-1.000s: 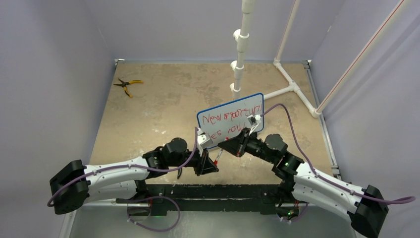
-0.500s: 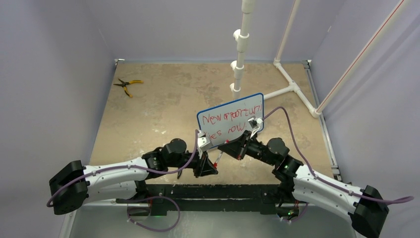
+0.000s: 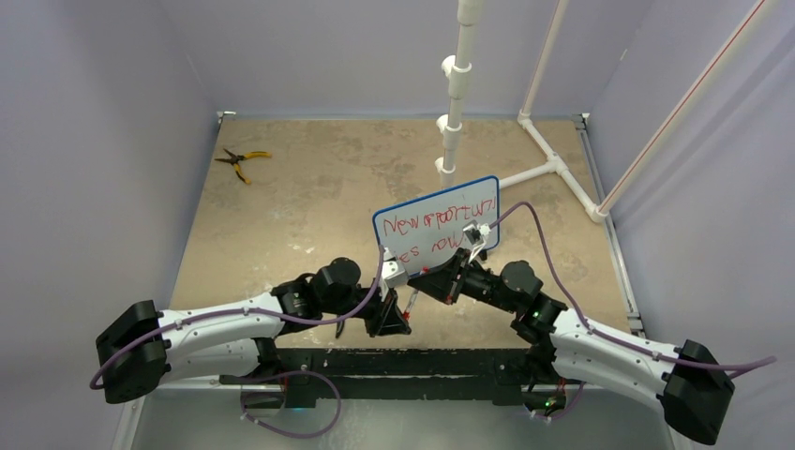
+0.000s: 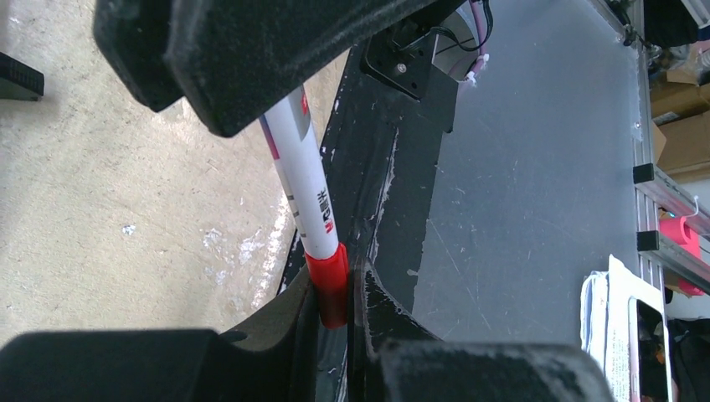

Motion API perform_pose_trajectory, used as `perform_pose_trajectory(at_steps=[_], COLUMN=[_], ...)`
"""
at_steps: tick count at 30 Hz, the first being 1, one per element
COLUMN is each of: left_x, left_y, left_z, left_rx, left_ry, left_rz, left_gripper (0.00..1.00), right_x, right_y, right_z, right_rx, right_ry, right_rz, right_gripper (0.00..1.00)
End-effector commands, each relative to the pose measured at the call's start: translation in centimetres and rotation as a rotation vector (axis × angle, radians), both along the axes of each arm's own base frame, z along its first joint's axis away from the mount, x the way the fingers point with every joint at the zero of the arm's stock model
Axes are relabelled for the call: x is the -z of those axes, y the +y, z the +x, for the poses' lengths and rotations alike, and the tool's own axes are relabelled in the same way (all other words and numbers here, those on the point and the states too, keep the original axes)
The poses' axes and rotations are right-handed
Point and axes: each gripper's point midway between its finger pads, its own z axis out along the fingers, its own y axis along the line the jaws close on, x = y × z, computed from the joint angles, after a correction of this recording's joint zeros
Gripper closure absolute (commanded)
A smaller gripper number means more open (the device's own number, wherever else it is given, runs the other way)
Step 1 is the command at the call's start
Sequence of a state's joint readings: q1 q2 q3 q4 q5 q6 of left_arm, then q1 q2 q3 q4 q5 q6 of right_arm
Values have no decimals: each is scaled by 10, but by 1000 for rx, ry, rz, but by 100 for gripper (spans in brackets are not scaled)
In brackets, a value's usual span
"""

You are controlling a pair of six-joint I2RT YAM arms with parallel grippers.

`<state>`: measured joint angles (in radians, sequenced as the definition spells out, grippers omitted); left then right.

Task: Write a sentence on the whiteboard
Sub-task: Pass from the right arm to the left

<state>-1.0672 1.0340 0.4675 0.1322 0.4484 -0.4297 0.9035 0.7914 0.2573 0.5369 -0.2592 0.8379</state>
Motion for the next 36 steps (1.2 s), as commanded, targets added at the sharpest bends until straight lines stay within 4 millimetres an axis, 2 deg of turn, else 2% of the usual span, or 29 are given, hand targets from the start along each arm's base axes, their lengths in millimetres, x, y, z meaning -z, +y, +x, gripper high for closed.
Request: perform_pose_trajectory(at_steps=[1, 18, 25, 28, 34, 36], left_x=[-161, -183, -184, -179, -136, -119], left_y=[-35, -28, -25, -24, -12, -3], left_z=[25, 32, 39, 42, 54, 55], left_rx=[4, 20, 17, 3, -92, -122], left_ry=[-348, -345, -345, -339, -301, -277], left_rz=[-486, -553, -548, -523, -355, -301], left_gripper=[100, 100, 100, 100, 100, 100], right_x=[76, 95, 100, 94, 55, 43], right_y=[-4, -4, -3, -2, -2, -5], right_z=[-50, -74, -78, -72, -44, -34], right_rx=[-193, -312, -340, -308, -141, -74], right_ry=[192, 200, 202, 189, 132, 124], right_rz=[-208, -267, -290, -282, -224, -206], right_gripper=[100, 100, 100, 100, 100, 92])
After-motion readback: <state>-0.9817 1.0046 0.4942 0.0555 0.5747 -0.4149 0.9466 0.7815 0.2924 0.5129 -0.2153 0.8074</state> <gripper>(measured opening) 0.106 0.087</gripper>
